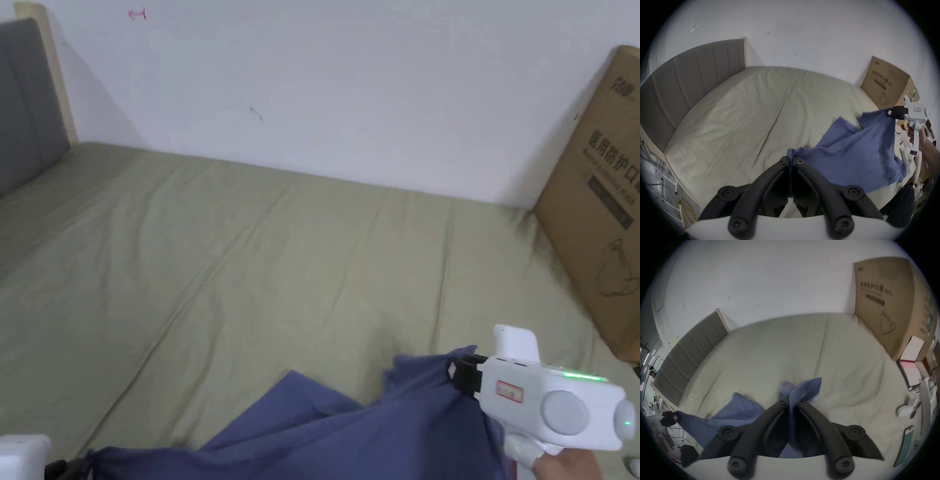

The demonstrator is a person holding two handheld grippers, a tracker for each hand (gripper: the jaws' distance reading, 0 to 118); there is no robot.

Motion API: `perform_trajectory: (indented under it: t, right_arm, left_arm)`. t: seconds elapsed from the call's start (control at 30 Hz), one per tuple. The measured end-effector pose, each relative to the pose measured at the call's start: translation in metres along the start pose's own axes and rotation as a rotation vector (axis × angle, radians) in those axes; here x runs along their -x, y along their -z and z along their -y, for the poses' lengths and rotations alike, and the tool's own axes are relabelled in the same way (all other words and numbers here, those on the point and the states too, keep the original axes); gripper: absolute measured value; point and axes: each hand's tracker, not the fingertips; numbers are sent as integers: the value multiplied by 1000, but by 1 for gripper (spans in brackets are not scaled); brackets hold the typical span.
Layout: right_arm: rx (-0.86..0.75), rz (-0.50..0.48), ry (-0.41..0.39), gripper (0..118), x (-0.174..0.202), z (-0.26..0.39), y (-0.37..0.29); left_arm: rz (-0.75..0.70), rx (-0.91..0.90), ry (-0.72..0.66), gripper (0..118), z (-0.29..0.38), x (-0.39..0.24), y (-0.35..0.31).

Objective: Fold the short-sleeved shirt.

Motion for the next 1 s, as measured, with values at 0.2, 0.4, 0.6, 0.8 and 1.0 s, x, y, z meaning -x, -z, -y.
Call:
perform_trajectory:
  t: [0.2,0.4,0.6,0.8,1.0]
  right_arm:
    - [-194,-19,-30,3,8,-62,-124]
    - [-386,26,-81,3,7,-146,-221]
    - [-563,72,-61,3,8,-226,-277]
    - [-672,91,-62,3,15,-288,-300]
    - [-655,142,-57,3,10,-305,-265]
  left_arm:
    - [76,-153,27,3,-82,-9,-29]
    - [133,-345,38,3,-201,-36,-57]
    - [104,-470,75,3,-318,-62,-64]
    - [26,-567,116,3,-405,-84,-79]
    - [3,-595,108,3,-426,-92,-66]
